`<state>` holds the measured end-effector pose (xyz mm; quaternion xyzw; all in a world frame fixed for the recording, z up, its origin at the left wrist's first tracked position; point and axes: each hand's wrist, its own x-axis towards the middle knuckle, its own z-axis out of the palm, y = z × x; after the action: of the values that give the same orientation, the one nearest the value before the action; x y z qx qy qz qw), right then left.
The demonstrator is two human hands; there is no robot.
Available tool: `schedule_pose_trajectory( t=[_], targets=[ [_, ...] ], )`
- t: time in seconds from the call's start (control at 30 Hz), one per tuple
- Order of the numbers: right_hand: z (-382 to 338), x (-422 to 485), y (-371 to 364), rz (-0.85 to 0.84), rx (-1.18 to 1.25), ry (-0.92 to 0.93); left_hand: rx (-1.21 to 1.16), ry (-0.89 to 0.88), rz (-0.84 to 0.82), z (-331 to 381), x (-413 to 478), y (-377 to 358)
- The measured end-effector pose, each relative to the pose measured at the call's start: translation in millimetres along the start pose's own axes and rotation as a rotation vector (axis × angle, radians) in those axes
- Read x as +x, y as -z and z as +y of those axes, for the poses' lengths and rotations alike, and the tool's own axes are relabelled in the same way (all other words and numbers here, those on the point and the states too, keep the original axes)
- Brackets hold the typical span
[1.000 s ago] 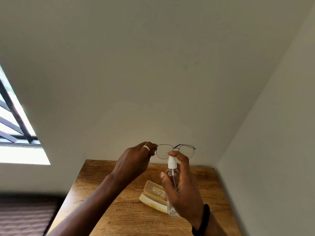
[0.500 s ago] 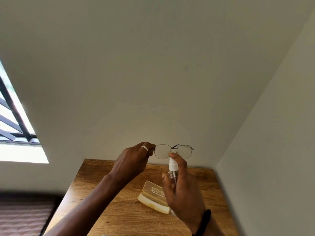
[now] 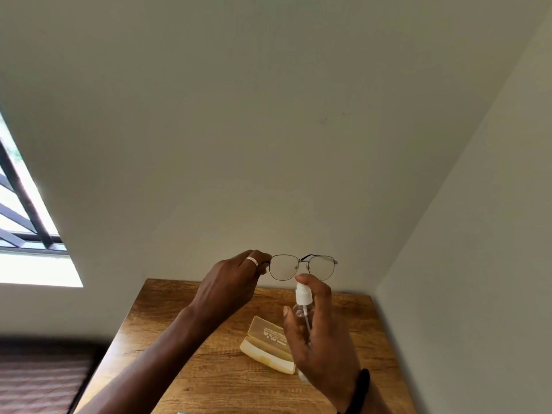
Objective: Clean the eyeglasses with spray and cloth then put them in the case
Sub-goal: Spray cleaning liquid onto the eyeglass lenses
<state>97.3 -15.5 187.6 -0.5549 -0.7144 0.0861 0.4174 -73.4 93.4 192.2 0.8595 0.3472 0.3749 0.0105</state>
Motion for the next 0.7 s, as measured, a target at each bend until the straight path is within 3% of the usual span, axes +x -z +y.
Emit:
schedule_pose_trajectory(
  t=[0.23,0.53,0.7],
  targets=[
    [0,-2,-1,0.005,-0.024,0.004,0.001,-0.001,0.001,1,-3,0],
    [11,-3,29,0.204,-0.006,-0.031,-0.012,-0.015,0.013,-2,-4,2],
    [16,0,43,0.197,0.055,-0.045,-0.015,-0.005,0.019,-4,-2,1]
  ],
)
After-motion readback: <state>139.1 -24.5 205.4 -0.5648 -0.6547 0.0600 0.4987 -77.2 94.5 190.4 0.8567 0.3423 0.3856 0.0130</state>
